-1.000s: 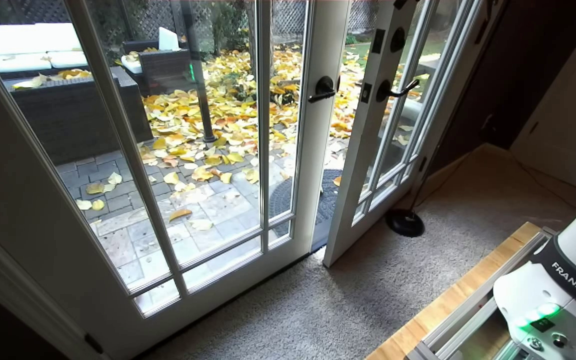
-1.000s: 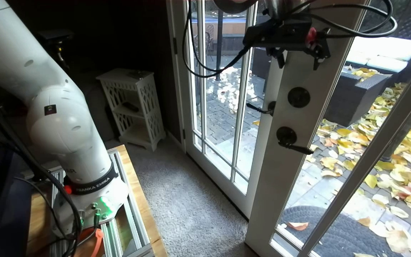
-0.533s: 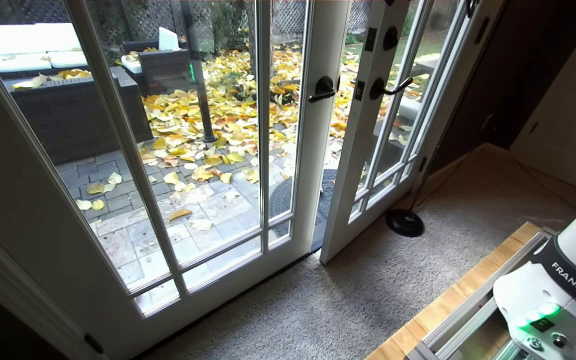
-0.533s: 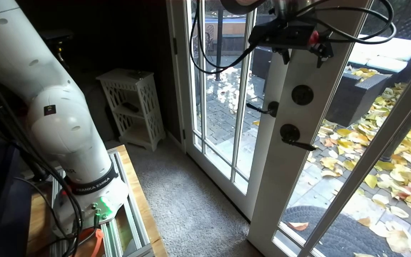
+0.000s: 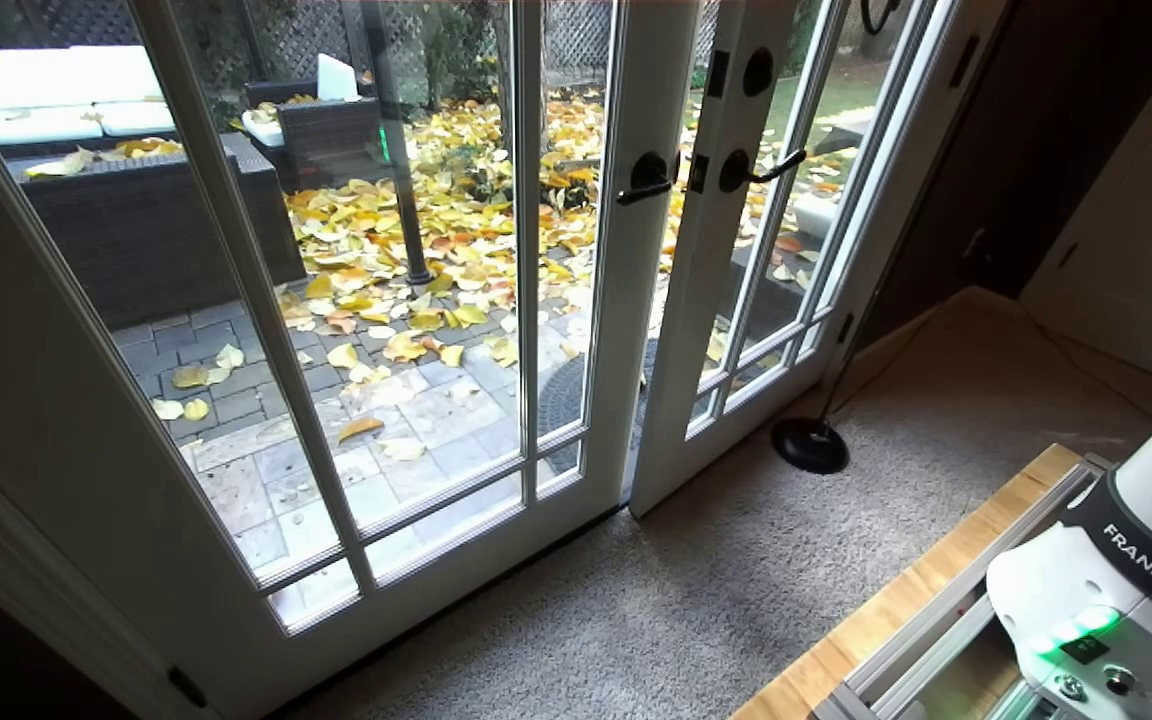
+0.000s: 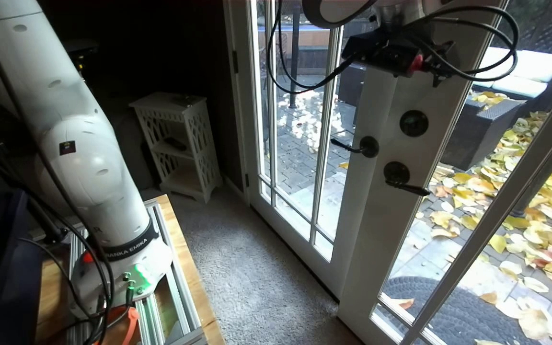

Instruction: Close the door on the right

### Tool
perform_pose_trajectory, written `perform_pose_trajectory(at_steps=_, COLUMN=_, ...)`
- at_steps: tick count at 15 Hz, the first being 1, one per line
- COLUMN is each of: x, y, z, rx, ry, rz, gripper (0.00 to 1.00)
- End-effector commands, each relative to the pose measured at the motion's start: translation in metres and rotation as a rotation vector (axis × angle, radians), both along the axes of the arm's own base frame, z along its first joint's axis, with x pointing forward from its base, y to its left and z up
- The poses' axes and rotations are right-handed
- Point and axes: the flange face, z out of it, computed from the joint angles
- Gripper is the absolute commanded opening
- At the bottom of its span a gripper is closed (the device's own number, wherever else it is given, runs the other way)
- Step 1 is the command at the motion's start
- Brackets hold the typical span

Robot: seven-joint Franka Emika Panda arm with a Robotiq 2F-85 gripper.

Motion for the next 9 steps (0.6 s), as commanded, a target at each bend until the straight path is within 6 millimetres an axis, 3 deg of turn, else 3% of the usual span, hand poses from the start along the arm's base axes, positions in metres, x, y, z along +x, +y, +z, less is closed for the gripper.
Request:
perform_pose_trajectory(at_steps=1, x=0.035, y=0.002, z=0.012, rx=0.039, ry=-0.089, rz=-0.049, gripper=1.0)
perform_pose_trajectory(at_steps=6, x=0.052, y=0.008, z=0.011, rx=0.105, ry=-0.104, rz=-0.063, gripper=1.0)
perform_pose_trajectory(at_steps=9, x=0.051, y=0.009, z=0.008, rx=0.137, ry=-0.04, rz=-0.047, gripper=1.0)
